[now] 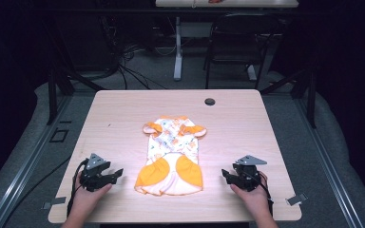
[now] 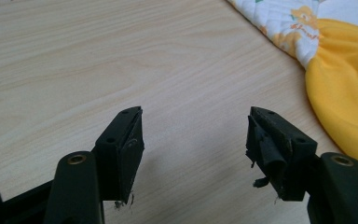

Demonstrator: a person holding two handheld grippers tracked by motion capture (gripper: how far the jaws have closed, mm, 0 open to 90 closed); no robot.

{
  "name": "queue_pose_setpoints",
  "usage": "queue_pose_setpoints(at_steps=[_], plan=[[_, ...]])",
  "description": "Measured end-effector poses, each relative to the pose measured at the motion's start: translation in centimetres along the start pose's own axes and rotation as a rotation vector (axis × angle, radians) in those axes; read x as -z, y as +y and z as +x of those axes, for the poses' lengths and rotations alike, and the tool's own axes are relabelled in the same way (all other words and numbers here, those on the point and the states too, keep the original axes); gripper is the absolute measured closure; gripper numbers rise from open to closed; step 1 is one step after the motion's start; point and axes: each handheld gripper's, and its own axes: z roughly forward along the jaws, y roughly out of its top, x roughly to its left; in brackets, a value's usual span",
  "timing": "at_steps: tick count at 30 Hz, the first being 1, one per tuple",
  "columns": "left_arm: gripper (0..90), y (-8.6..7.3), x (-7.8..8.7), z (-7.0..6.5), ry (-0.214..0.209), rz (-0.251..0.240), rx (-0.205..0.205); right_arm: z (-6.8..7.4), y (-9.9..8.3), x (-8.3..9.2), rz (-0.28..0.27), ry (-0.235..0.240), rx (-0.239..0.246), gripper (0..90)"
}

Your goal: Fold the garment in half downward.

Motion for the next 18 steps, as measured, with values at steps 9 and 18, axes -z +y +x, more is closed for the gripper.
queue_pose_setpoints(at_steps=[9, 18], plan=[[45.4, 0.1, -0.2, -1.1, -0.036, 0.035, 0.006, 1.0, 0.4, -0.1, 0.023, -0.009, 0.055, 49.8], [45.6, -0.2, -0.3, -0.8, -0.033, 0.045, 0.000, 0.9, 0.2, -0.2, 0.018, -0.004, 0.046, 48.7]])
